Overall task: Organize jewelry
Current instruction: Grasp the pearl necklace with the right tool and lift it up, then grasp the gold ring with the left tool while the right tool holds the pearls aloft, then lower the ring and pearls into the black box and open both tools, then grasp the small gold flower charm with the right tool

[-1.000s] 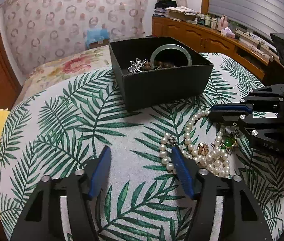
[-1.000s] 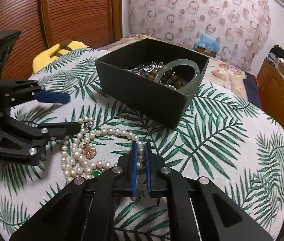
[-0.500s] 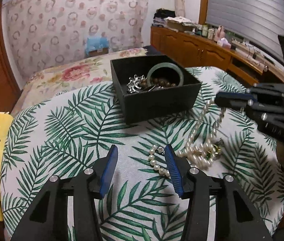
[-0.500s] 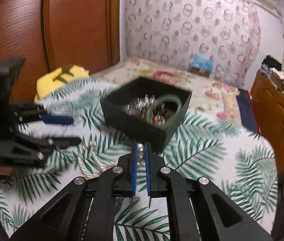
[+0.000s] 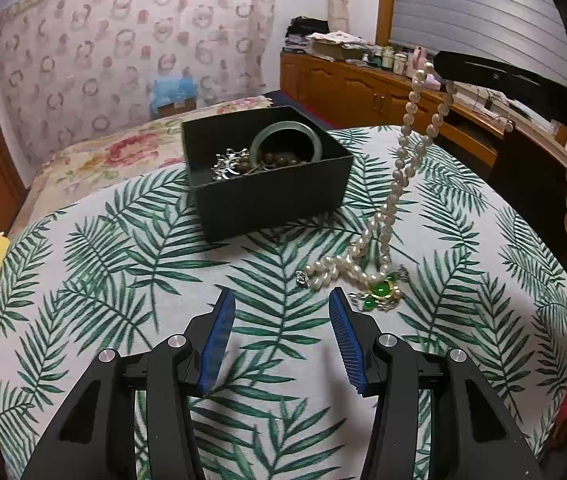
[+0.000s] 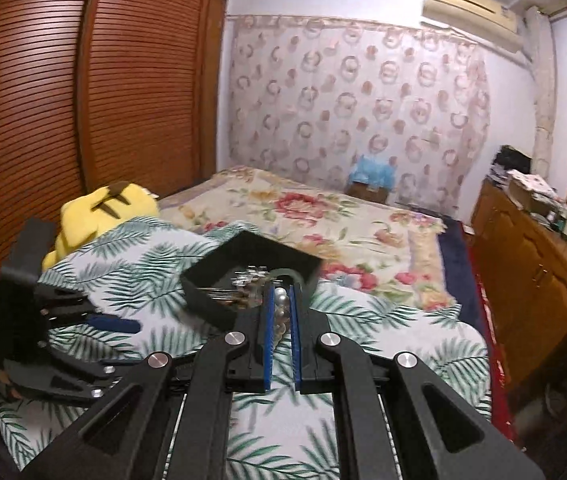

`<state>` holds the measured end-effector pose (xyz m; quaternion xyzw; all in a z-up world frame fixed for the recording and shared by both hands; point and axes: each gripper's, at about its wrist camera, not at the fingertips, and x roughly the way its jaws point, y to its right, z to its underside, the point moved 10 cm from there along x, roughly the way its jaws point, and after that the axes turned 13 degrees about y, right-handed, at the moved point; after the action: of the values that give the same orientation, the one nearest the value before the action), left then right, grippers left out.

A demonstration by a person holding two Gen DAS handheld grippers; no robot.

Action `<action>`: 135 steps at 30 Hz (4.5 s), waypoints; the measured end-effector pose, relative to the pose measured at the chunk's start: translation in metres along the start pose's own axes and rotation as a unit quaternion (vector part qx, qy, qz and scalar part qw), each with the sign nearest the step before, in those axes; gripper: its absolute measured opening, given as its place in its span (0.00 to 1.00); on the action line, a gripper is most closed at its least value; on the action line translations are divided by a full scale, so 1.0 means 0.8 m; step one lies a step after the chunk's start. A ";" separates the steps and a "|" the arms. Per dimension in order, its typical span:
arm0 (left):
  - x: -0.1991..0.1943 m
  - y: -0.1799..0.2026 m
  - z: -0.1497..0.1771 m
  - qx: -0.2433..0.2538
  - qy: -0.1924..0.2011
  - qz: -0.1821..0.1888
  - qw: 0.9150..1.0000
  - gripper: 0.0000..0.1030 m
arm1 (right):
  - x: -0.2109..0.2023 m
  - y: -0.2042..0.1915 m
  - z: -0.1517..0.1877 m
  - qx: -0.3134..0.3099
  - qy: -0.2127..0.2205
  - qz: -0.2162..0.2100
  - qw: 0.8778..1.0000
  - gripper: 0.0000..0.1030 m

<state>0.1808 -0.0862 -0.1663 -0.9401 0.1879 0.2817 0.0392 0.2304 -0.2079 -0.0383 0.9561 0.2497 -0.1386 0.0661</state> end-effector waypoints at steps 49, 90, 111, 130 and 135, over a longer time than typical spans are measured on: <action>0.018 0.055 -0.024 -0.004 0.002 0.078 0.997 0.18 | -0.016 0.061 0.048 0.029 -0.020 0.040 0.999 0.08; 0.056 -0.059 -0.144 -0.037 0.055 0.013 0.998 0.20 | 0.060 0.014 -0.157 0.001 0.050 -0.062 0.997 0.08; 0.017 -0.071 -0.126 -0.036 0.074 -0.018 0.996 0.46 | 0.129 -0.023 -0.032 0.029 -0.046 -0.106 0.993 0.09; 0.008 -0.044 -0.072 -0.042 0.042 -0.007 0.998 0.76 | 0.065 -0.016 0.093 0.027 -0.123 -0.089 0.988 0.27; 0.011 -0.028 -0.047 -0.039 0.023 0.002 0.999 0.76 | 0.067 -0.030 0.133 0.019 -0.162 -0.103 0.981 0.27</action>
<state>0.2154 -0.0751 -0.1403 -0.9467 0.1791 0.2676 -0.0023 0.2384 -0.1835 -0.1573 0.8910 0.3306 -0.3024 0.0731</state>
